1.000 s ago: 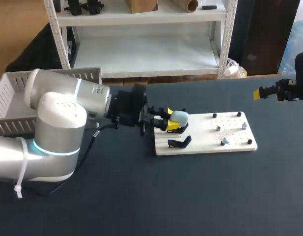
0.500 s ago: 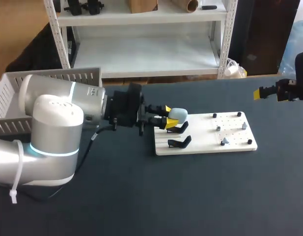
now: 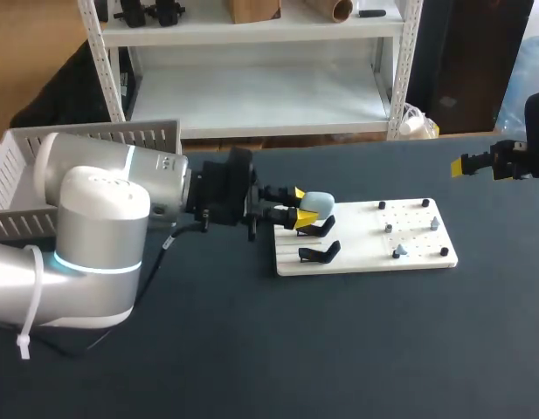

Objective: Pick up each earbud case from the left stands, insert the matching earbuds, close the lid, and place the case in the box.

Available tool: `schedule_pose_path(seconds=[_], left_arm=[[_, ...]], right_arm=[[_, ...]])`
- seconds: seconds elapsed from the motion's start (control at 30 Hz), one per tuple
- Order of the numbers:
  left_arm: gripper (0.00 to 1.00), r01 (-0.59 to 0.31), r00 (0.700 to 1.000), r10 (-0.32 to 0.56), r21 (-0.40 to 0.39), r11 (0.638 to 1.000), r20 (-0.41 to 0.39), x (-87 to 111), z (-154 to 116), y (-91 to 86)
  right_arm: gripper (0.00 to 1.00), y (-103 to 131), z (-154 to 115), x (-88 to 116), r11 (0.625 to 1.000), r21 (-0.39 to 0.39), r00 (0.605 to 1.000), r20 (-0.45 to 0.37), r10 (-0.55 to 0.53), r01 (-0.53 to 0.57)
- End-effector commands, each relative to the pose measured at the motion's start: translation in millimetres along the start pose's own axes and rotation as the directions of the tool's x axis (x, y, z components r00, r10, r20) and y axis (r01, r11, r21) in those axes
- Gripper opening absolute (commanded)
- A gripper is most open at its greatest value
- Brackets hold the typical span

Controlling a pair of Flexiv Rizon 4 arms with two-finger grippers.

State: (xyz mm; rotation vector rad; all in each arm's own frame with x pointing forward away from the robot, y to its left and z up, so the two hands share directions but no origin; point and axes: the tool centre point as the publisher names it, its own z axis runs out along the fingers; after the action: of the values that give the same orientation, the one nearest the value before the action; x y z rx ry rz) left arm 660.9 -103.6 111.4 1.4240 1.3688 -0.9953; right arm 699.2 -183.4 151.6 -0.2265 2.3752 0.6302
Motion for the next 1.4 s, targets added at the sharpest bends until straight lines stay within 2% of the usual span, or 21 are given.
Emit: schedule_pose_path(seconds=[0.03, 0.33, 0.5, 0.67, 0.8, 1.1, 1.4], left_arm=[[0.00, -0.002, 1.000, 0.002, 0.000, 1.000, 0.004, 1.2, -0.3, 0.0], [0.00, -0.034, 0.997, 0.032, 0.024, 0.999, 0.077, -10.5, 12.9, 3.9], [0.00, -0.044, 0.992, 0.041, 0.024, 0.999, 0.119, -13.9, 17.4, 4.1], [0.00, -0.031, 0.990, 0.026, 0.033, 0.999, 0.140, -11.0, 24.7, 3.2], [0.00, -0.025, 0.987, 0.018, 0.041, 0.999, 0.159, -9.9, 28.1, 0.5], [0.00, -0.013, 0.982, 0.003, 0.053, 0.998, 0.187, -5.3, 31.2, -5.0], [0.00, -0.003, 0.982, -0.008, 0.057, 0.998, 0.186, -0.4, 31.5, -5.2]], right_arm=[[1.00, -1.2, 0.6, 0.1, 1.000, -0.003, 1.000, 0.000, -0.001, 0.001], [1.00, -1.2, 0.6, 0.1, 1.000, -0.003, 1.000, 0.000, -0.001, 0.001], [1.00, 3.2, -4.8, 10.4, 1.000, -0.002, 1.000, -0.012, -0.019, 0.019], [1.00, 23.9, -10.5, 23.2, 0.997, -0.010, 0.996, -0.015, -0.083, 0.082], [1.00, 47.7, -12.6, 38.1, 0.989, -0.039, 0.989, -0.037, -0.143, 0.142], [1.00, 93.9, -16.0, 58.3, 0.969, -0.098, 0.968, -0.081, -0.236, 0.228], [1.00, 122.2, -11.9, 71.8, 0.958, -0.120, 0.951, -0.140, -0.276, 0.261]])
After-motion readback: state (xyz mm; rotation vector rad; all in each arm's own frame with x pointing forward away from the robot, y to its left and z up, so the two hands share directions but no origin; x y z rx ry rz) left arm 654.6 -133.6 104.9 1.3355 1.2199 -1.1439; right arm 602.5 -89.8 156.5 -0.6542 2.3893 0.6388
